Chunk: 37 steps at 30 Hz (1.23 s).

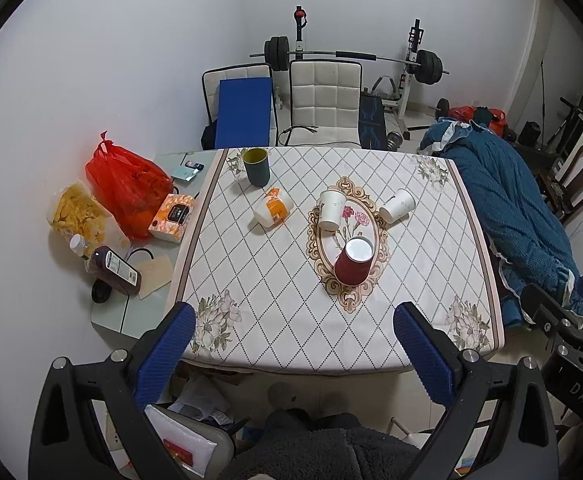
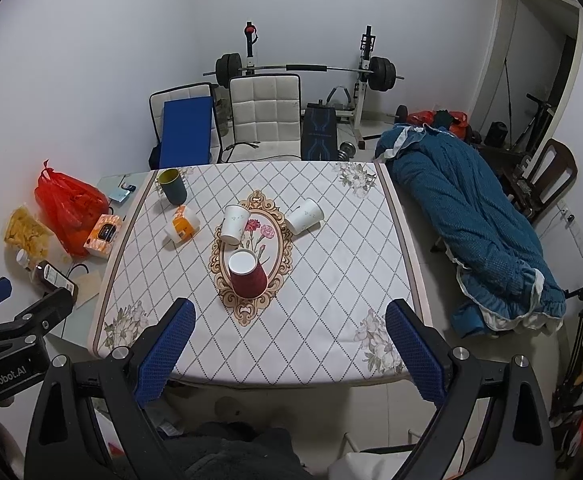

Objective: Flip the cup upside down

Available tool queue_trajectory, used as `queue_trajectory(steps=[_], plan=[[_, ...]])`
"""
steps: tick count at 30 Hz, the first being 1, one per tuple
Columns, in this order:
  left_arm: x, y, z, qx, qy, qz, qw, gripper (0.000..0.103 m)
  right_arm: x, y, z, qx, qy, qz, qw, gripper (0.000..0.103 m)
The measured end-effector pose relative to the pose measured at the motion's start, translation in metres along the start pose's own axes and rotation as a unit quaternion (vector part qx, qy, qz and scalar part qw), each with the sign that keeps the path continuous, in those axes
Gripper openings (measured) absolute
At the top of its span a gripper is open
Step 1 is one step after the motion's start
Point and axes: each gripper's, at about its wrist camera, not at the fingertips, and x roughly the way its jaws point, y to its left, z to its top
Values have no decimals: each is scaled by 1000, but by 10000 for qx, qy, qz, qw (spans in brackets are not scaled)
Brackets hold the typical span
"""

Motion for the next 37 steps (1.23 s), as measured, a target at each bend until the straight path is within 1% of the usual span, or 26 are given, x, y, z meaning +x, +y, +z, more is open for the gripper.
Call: queue_trajectory(steps=[26,37], plan=[[-1,-2,0,8,12,-23,10000,102,1,0,1,-3,1,-1,10000,98],[-3,-5,-2,14,25,-44,10000,102,2,-9,-4,-49,15,18,10000,98]])
